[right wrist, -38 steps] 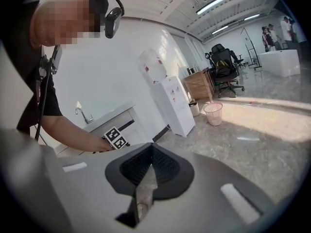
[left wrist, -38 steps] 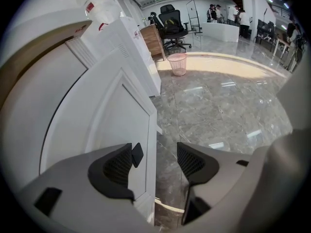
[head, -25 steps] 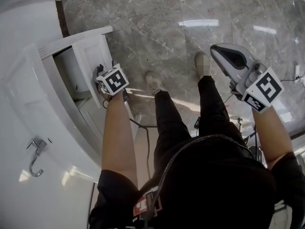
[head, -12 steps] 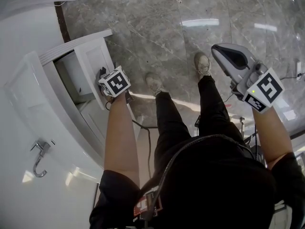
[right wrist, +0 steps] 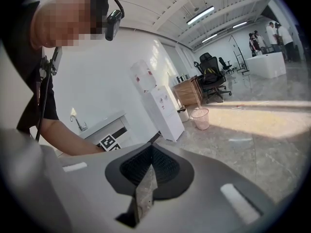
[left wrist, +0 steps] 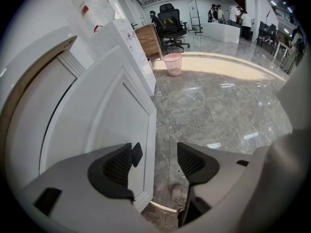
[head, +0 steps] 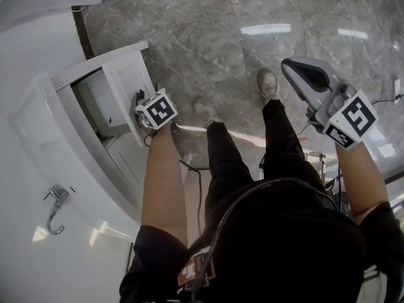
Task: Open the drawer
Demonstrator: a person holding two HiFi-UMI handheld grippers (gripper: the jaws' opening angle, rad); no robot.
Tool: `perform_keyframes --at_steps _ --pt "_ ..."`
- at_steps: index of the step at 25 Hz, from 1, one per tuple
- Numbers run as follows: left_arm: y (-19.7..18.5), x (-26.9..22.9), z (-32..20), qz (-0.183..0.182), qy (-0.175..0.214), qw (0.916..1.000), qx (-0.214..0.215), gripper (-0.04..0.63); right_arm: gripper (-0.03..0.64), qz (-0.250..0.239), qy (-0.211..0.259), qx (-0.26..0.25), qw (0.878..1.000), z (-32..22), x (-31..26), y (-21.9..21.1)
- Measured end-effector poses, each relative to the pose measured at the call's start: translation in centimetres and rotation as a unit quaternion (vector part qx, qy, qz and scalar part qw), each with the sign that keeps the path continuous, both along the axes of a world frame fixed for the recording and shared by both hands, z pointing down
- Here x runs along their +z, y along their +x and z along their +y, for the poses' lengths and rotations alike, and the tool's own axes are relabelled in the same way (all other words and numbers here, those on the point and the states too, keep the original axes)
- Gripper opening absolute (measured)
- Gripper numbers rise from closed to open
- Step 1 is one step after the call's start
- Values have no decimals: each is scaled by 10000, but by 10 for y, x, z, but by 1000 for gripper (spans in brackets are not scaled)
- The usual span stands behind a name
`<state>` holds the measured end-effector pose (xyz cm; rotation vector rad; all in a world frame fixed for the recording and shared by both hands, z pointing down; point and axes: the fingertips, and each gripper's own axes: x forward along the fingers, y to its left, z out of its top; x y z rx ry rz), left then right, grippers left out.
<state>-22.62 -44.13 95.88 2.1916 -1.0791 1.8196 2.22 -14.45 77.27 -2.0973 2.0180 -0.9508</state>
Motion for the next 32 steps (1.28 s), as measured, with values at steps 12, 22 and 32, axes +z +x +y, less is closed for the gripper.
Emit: perform_keyframes --at_steps 12,22,32 --pt "13 0 20 -9 -53 10000 -16 282 -2 -53 33 178 9998 21 2 8" --pt "15 -2 20 -77 -117 9999 -94 282 -2 -62 37 227 9997 30 -1 12" --pt "14 -2 19 -56 -86 9999 -57 296 -2 -10 18 160 9999 21 -9 9"
